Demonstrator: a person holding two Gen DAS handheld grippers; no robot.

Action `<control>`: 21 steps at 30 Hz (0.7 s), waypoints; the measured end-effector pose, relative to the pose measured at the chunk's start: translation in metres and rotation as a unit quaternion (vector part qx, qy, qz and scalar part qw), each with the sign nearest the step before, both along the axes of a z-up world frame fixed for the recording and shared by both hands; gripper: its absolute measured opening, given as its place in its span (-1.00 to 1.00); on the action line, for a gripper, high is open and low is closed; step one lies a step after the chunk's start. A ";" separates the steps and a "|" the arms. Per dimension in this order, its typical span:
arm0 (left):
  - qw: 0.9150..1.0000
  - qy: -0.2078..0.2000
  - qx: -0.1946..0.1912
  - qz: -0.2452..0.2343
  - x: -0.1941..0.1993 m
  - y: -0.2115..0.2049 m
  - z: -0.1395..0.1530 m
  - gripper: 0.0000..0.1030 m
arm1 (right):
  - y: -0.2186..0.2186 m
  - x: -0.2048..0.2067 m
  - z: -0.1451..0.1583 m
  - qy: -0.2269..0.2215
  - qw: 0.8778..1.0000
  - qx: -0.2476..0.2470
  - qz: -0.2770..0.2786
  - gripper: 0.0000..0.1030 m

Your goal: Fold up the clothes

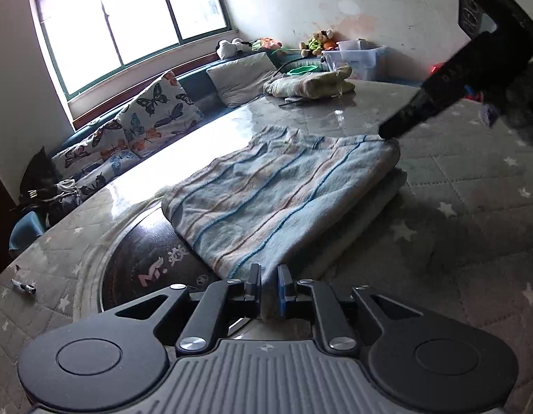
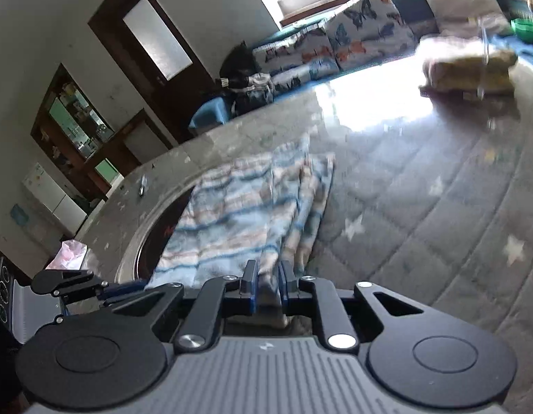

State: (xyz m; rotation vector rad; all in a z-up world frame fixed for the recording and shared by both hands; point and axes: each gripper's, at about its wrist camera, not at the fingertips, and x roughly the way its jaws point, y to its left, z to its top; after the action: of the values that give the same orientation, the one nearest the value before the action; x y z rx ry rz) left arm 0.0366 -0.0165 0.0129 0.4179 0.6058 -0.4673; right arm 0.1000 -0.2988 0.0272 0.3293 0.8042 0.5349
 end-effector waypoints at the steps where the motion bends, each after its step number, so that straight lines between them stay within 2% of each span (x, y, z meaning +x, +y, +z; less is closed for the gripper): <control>1: 1.000 0.000 -0.006 -0.002 0.000 0.001 0.004 -0.75 | 0.000 0.000 0.005 -0.011 1.000 -0.008 -0.002 -0.74; 5: 0.999 -0.007 -0.049 -0.002 0.006 -0.002 0.024 -0.74 | 0.007 0.013 0.020 -0.040 0.999 -0.025 0.004 -0.74; 9: 0.997 -0.007 -0.076 -0.009 0.027 -0.025 0.030 -0.74 | 0.019 0.042 0.023 -0.048 0.998 -0.036 0.015 -0.74; 16: 0.994 0.026 -0.095 -0.056 0.063 -0.081 0.016 -0.73 | 0.042 0.092 0.016 -0.045 0.996 -0.063 0.041 -0.74; 21: 0.990 0.047 -0.103 -0.079 0.076 -0.103 0.001 -0.69 | 0.054 0.111 0.001 -0.035 0.994 -0.083 0.064 -0.74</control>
State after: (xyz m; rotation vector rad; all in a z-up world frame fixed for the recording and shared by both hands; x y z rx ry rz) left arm 0.1130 -0.1200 0.0143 0.2484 0.6097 -0.6982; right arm 0.2114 -0.2449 0.0277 0.1052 0.7993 0.5913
